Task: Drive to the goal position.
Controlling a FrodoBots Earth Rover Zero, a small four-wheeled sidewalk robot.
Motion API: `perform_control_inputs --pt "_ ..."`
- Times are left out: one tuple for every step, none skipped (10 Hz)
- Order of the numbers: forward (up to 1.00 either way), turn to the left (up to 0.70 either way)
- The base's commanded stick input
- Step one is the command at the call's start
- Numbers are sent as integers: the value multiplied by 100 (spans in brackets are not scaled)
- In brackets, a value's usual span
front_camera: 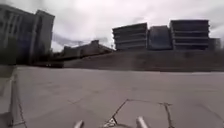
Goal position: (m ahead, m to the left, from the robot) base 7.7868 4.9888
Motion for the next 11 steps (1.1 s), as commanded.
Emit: perform_control_inputs --pt "100 40" --pt "100 40" --pt "100 40" --pt "100 40" --pt "100 40" --pt "100 40" --pt "100 40" --pt "100 40" --pt "100 30" --pt "100 11" --pt "100 0"
